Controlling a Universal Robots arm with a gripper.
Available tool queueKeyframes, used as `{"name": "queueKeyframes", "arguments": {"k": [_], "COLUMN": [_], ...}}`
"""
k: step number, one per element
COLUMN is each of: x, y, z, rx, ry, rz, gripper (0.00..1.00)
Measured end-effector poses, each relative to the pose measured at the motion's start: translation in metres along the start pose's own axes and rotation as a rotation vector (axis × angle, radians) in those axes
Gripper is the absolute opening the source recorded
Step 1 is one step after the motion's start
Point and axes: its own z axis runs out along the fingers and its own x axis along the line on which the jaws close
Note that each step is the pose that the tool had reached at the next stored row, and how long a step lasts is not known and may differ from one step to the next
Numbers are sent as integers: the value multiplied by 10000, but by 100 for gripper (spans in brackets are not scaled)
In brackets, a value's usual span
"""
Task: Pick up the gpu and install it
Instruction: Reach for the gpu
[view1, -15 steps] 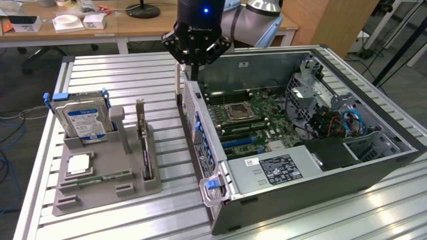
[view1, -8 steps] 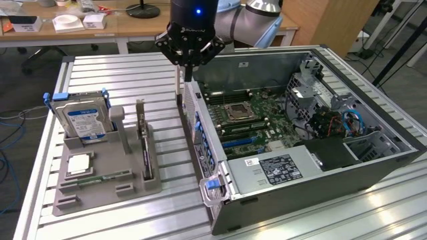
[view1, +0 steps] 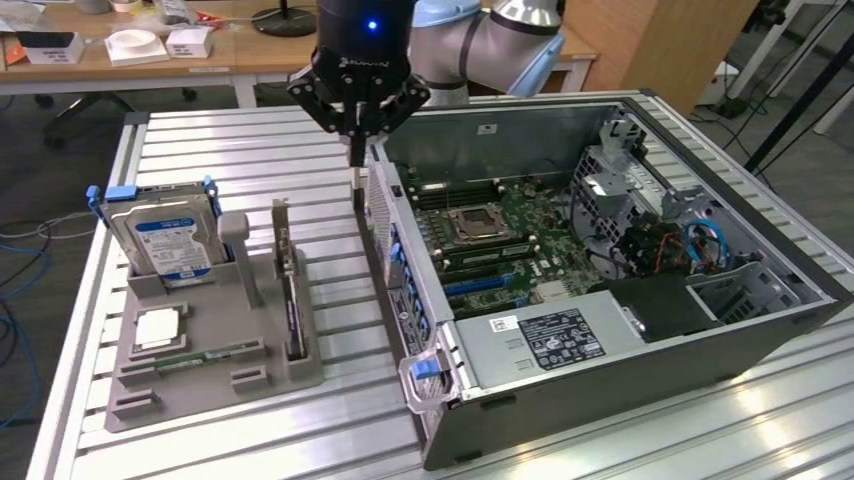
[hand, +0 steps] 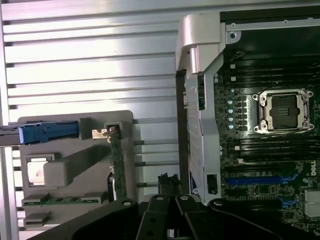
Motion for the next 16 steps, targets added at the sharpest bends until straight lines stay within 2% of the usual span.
{"name": "queueKeyframes", "arguments": {"k": [16], "x": [367], "y": [-30], "z": [51], "rx": [9], "ry": [97], "rz": [-35], "gripper": [11]}}
